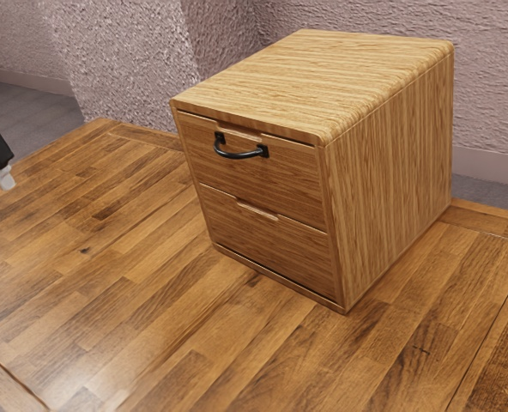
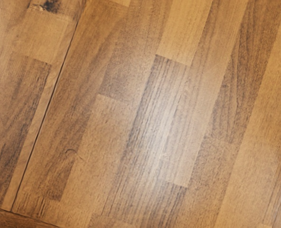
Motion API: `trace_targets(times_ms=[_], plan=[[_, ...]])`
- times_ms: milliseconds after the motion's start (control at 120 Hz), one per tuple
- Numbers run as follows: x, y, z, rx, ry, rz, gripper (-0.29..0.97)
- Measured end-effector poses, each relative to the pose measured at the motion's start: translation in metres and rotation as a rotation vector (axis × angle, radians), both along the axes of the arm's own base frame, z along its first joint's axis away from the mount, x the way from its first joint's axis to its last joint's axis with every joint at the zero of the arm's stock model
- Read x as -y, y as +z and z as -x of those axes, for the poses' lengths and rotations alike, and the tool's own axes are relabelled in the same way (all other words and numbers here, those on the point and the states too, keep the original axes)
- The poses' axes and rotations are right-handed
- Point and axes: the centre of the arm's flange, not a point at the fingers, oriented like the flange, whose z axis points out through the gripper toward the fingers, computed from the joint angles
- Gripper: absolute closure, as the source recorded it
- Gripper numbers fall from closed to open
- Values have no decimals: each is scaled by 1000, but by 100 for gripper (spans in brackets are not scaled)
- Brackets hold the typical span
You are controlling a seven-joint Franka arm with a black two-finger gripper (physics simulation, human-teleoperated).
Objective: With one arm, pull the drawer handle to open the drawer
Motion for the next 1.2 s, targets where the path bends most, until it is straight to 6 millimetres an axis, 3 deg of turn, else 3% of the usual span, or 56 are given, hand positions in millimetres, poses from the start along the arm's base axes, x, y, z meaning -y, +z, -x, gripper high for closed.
trace_targets(times_ms=[108, 200, 250, 317, 367, 433, 508, 550, 633, 725, 842, 950, 1042, 1200], plan=[[41, 4, -48, 82, -134, -7, 2], [74, 10, -73, 129, -229, -16, 3], [90, 44, -75, 189, -283, -79, 3], [126, 115, -53, 320, -411, -189, 3], [140, 129, -51, 343, -514, -227, 3], [150, 122, -60, 326, -645, -242, 3], [168, 97, -78, 284, -801, -217, 3], [189, 82, -81, 266, -902, -190, 3], [253, 60, -76, 257, -1130, -160, 3], [276, 43, -69, 255, -1259, -185, 3], [287, 25, -93, 248, -1386, -240, 3], [306, -1, -131, 156, -1537, -325, 3], [301, -22, -155, 101, -1612, -385, 3], [288, -42, -164, 106, -1696, -502, 3]])
